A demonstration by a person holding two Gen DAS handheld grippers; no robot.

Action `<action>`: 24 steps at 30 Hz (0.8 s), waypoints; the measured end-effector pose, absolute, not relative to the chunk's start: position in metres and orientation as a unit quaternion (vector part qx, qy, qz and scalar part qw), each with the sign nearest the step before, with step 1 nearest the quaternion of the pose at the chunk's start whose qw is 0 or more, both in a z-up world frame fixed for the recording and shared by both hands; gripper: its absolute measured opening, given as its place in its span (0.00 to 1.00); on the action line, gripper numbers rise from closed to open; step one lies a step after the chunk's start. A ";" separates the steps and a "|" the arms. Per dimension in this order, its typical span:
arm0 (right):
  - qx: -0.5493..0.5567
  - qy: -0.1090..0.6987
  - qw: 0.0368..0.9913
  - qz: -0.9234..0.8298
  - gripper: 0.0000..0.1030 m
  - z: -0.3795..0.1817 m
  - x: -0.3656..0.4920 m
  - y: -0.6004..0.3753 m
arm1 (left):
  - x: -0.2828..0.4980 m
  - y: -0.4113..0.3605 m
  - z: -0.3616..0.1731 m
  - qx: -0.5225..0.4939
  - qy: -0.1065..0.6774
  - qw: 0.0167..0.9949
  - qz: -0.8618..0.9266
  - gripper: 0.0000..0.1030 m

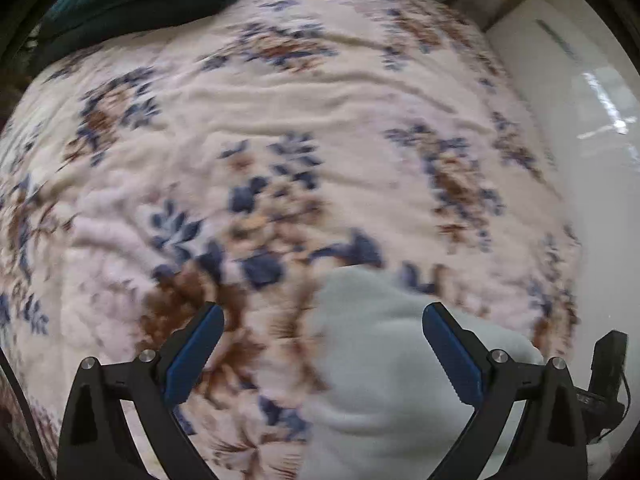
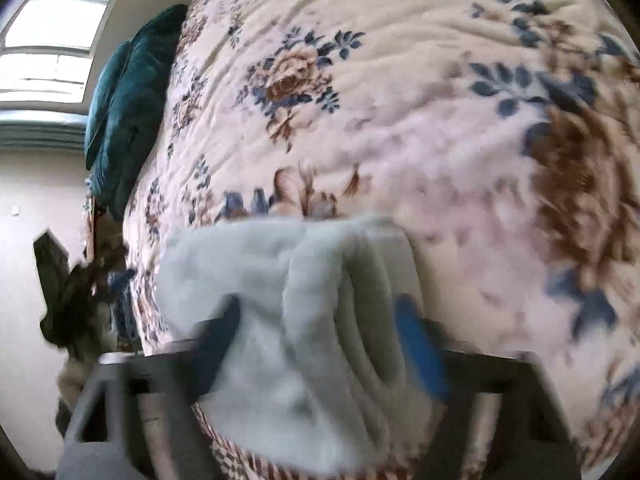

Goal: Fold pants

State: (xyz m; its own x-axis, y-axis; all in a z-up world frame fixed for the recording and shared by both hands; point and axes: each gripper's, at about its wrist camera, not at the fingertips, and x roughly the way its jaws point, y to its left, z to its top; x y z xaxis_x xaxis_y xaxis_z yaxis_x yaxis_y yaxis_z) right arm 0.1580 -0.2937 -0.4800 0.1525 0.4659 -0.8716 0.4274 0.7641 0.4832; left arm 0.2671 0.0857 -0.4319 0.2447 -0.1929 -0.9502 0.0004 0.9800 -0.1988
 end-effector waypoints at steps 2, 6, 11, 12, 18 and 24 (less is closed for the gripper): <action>0.370 0.673 0.640 -0.037 0.50 -0.498 0.157 -0.308 | 0.260 0.100 -0.440 -0.100 0.618 0.779 -0.040 0.99; 0.315 0.680 0.662 -0.032 0.58 -0.435 0.171 -0.299 | 0.234 0.112 -0.430 -0.098 0.600 0.794 -0.014 0.99; 0.185 0.684 0.701 0.076 0.74 -0.367 0.252 -0.215 | 0.196 0.109 -0.426 -0.098 0.590 0.801 -0.022 0.99; 0.149 0.694 0.694 0.122 0.74 -0.367 0.278 -0.179 | 0.188 0.110 -0.431 -0.114 0.594 0.796 -0.025 0.99; 0.005 0.765 0.600 0.234 0.74 -0.438 0.361 -0.034 | 0.153 0.126 -0.489 -0.302 0.629 0.715 -0.039 0.99; -0.088 0.801 0.540 0.244 0.36 -0.495 0.358 0.007 | 0.152 0.128 -0.498 -0.318 0.626 0.711 -0.039 0.99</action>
State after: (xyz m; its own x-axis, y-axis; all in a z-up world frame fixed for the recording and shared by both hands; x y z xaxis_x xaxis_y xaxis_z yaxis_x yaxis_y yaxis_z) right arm 0.3576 0.0069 -0.4950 -0.4014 0.1224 -0.9077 -0.4047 0.8653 0.2957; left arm 0.1520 0.1279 -0.4980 0.2135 -0.4533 -0.8654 -0.3427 0.7948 -0.5009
